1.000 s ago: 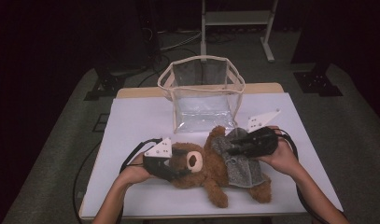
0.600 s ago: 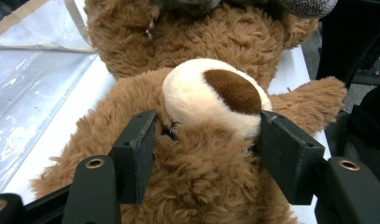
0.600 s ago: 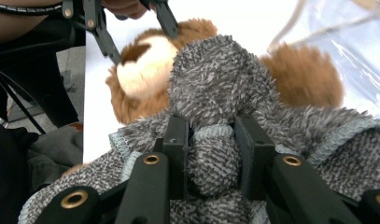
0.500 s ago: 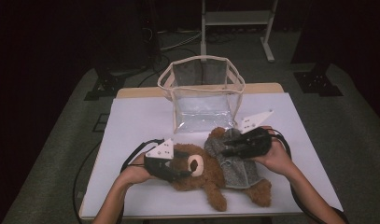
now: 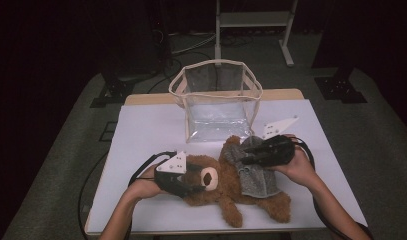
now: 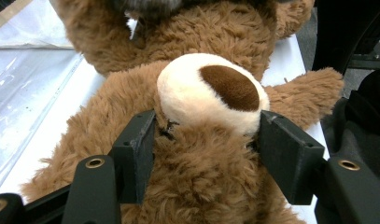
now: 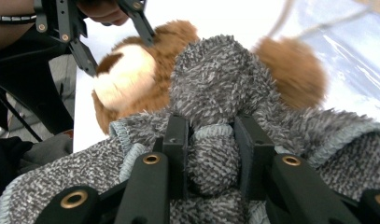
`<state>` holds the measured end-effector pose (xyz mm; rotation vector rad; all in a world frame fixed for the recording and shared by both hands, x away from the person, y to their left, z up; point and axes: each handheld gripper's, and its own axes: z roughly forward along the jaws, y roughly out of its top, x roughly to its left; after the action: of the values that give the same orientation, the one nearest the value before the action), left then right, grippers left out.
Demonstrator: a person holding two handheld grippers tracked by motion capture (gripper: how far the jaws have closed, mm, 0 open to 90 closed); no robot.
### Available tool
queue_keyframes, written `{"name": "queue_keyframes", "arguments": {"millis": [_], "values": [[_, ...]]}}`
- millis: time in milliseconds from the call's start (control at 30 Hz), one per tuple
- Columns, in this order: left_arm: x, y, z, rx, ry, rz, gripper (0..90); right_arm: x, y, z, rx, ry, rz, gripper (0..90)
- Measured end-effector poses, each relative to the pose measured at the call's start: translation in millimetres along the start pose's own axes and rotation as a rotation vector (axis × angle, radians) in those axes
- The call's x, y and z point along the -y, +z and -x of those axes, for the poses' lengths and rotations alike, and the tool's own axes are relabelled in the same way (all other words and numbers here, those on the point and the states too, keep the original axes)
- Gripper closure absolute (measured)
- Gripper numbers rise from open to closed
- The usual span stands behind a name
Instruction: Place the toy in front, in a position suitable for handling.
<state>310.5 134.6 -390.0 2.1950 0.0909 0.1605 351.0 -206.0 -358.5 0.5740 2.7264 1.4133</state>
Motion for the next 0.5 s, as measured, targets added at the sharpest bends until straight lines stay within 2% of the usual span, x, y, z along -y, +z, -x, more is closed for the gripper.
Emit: {"name": "queue_keyframes", "arguments": {"millis": [133,300,500], "values": [[-0.5,1.3,-1.6,0.006,-0.005,0.002,38.6,16.7,-18.1,4.7,0.027,0.049,0.012,68.0],[-1.4,1.7,-1.6,-0.011,-0.004,-0.001,38.9,25.4,-23.5,3.8,0.043,0.057,0.026,67.9],[0.4,2.7,-6.1,-0.025,-0.050,0.017,38.7,43.1,-32.0,-1.3,0.044,0.086,0.060,67.8]]}}
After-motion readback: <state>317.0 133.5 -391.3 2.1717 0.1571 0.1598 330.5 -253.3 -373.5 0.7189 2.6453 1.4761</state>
